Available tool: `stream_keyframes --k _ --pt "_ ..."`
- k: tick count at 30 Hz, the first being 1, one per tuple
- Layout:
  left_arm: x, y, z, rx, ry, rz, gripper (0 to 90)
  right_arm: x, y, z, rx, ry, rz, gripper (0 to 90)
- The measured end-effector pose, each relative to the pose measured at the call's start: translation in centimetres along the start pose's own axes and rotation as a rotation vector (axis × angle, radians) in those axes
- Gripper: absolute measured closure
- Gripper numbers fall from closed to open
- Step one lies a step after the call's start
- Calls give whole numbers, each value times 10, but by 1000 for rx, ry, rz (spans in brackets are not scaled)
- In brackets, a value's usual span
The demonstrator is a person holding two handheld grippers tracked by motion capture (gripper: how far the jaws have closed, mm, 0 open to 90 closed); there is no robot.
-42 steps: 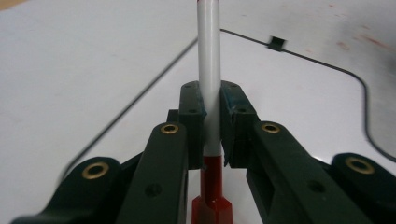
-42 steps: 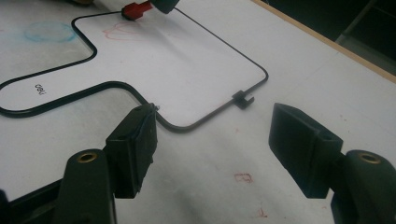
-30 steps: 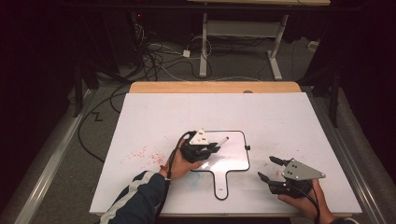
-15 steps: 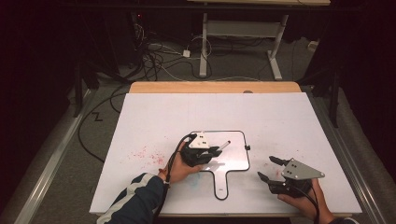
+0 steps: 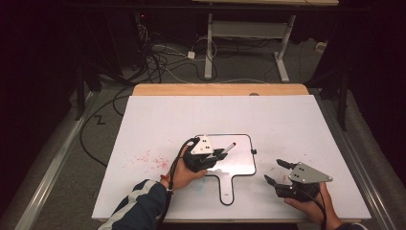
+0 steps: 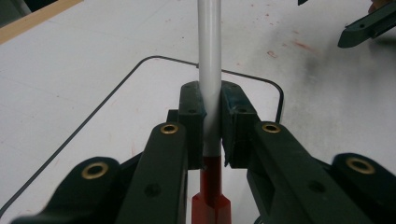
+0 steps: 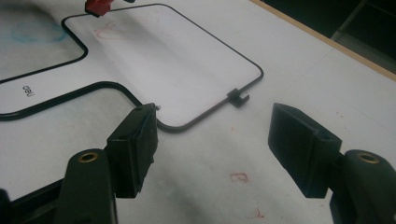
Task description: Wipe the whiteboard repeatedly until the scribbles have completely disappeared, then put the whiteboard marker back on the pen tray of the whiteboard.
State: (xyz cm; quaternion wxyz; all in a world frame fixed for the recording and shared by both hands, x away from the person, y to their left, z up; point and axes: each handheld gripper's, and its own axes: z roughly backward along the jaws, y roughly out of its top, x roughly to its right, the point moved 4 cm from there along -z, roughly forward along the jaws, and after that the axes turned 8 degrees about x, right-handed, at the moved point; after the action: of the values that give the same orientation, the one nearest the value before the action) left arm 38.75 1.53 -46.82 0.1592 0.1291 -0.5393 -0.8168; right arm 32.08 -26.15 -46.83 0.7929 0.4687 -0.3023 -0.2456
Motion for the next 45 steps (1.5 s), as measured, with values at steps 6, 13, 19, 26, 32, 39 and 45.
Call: stream_keyframes --k 6,13,19,26,32,39,45 --pt "-1 4 2 41 -4 22 782 0 6 -10 21 21 -47 348" --pt "1 10 9 86 5 30 782 -4 14 -17 52 44 -80 354" --pt "7 16 11 136 -9 43 782 -5 35 -22 124 87 -146 367" --pt "15 21 11 173 -36 17 782 -6 69 -40 211 175 -242 379" --pt "20 21 10 175 -48 -7 782 -14 88 -67 209 227 -276 491" --pt "20 21 8 166 -29 -20 781 -22 92 -74 229 279 -298 674" --pt "22 19 4 137 -15 -48 775 -26 93 -74 247 300 -293 806"
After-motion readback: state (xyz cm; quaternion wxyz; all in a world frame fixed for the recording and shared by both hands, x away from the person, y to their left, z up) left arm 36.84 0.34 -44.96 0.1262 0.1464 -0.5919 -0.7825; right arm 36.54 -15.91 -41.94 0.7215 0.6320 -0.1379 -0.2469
